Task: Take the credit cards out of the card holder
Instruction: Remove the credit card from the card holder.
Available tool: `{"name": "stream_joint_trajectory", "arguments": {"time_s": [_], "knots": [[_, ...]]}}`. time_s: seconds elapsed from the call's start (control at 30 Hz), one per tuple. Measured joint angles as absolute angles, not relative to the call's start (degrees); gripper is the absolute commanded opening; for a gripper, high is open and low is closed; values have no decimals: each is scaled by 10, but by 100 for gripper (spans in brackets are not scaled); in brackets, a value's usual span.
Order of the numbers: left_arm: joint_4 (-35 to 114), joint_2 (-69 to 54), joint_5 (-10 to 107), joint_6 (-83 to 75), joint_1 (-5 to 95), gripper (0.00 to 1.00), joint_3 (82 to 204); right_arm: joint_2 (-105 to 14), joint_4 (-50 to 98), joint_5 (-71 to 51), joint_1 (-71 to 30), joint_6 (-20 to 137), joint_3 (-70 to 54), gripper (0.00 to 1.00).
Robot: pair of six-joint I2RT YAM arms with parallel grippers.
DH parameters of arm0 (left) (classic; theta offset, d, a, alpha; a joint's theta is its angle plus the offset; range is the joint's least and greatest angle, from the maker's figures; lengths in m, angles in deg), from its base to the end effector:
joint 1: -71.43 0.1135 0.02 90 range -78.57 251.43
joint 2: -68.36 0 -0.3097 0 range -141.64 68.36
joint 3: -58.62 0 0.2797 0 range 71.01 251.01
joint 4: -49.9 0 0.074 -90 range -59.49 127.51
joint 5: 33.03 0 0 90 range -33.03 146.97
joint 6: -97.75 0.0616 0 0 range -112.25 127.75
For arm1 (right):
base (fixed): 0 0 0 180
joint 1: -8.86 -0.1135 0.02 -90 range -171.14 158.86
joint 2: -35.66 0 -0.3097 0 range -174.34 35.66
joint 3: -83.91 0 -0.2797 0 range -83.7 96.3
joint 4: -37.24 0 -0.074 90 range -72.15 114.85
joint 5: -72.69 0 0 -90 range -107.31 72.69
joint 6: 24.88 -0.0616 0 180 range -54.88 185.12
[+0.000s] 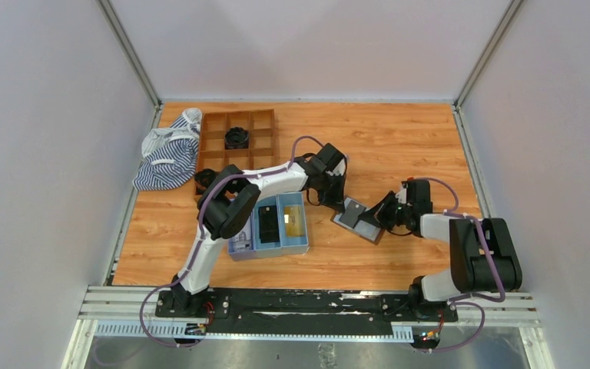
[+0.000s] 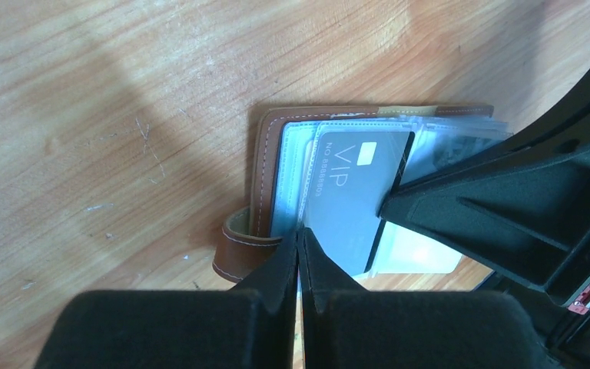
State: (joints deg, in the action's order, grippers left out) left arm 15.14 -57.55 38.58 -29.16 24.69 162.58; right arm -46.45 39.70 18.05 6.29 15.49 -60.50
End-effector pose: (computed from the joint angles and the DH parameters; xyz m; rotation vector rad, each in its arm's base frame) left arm 0.3516 -0.4020 0.1491 0.3725 2.7601 -0.8902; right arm 0.2574 0.0472 0.1309 0.6713 2.3667 1.1525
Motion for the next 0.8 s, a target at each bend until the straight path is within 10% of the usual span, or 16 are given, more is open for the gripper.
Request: {"name": "stream_joint_trajectory", "arguments": {"time_s": [0.8], "knots": [[190,-575,340,-319,269,0,1596,-415,352,253,128,225,-637,0]]}}
